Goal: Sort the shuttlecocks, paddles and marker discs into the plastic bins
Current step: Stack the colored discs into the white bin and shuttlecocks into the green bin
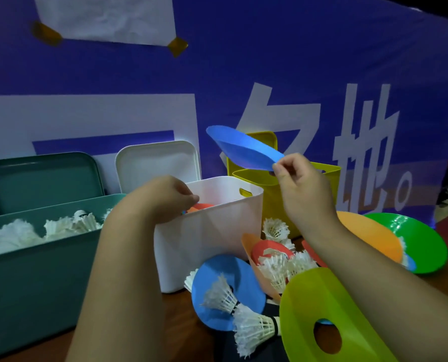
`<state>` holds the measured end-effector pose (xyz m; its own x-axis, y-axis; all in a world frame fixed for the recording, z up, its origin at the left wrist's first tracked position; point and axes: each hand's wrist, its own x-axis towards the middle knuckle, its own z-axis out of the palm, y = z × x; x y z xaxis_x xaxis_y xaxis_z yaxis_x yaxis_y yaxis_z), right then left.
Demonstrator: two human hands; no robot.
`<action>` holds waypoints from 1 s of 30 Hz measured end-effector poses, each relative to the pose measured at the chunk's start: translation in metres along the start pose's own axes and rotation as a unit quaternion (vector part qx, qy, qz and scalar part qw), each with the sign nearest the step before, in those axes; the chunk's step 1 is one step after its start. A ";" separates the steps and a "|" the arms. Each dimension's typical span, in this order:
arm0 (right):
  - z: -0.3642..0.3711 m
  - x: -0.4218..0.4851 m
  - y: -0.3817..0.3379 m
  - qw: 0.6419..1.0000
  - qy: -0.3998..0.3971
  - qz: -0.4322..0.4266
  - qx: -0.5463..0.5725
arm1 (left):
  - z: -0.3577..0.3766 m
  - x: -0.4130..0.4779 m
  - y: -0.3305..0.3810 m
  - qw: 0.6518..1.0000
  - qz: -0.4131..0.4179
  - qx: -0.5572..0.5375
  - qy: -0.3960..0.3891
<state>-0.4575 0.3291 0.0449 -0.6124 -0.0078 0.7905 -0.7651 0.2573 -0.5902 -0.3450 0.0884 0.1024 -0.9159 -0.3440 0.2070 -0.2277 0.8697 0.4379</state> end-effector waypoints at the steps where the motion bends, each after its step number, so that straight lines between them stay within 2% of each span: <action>1: 0.008 0.003 -0.001 1.000 -0.007 -0.017 -0.012 | -0.001 -0.001 -0.001 1.000 0.000 0.002 -0.001; 3: 0.025 0.010 0.000 0.997 -0.056 -0.026 -0.038 | -0.003 -0.001 -0.004 1.000 -0.001 0.003 -0.005; 6: 0.050 0.019 0.005 0.963 -0.239 -0.013 -0.121 | -0.002 0.002 -0.009 1.000 -0.008 -0.002 -0.006; 7: 0.055 0.020 0.007 0.953 -0.269 -0.016 -0.141 | -0.002 0.004 -0.012 1.000 -0.011 -0.013 -0.007; 10: 0.053 0.014 0.010 0.958 -0.249 -0.023 -0.137 | -0.002 0.007 -0.015 0.999 -0.006 -0.039 -0.012; 15: 0.011 -0.012 0.013 0.968 -0.219 0.020 -0.121 | 0.006 0.007 0.004 0.995 0.078 -0.052 0.012; 18: -0.021 -0.033 0.015 0.964 -0.233 0.068 -0.105 | 0.019 0.003 0.027 0.991 0.121 -0.044 -0.027; 22: -0.062 -0.067 0.016 0.962 -0.231 0.113 -0.090 | 0.044 -0.004 0.055 0.977 0.156 0.041 -0.142; 25: -0.087 -0.092 0.019 0.962 -0.219 0.137 -0.090 | 0.061 -0.009 0.077 0.958 0.211 0.122 -0.153; 30: -0.117 -0.123 0.034 0.956 -0.219 0.102 -0.167 | 0.084 -0.016 0.101 0.931 0.252 0.184 -0.188</action>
<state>-0.3852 0.4518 -0.0531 -0.8230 -0.3091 0.4765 -0.5589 0.5902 -0.5824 -0.3811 0.2117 0.0693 -0.9724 0.2289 -0.0453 0.2279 0.9734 0.0243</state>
